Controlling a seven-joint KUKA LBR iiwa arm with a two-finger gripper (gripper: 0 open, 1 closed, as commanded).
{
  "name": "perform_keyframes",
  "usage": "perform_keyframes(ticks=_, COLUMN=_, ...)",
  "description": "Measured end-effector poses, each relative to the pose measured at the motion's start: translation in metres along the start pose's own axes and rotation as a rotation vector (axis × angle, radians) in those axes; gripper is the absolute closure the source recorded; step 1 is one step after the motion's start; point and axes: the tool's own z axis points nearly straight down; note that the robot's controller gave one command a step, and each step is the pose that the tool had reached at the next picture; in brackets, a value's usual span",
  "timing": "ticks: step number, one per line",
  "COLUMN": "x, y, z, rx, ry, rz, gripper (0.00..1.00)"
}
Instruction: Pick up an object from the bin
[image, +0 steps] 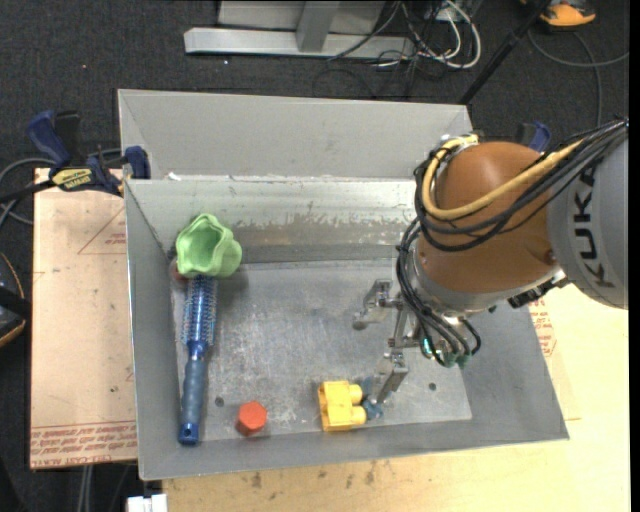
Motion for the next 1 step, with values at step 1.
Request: perform_keyframes(ticks=1, x=-0.0040, y=-0.0058, z=0.1563, rx=-0.003, ry=-0.019, rz=0.011, gripper=0.00)
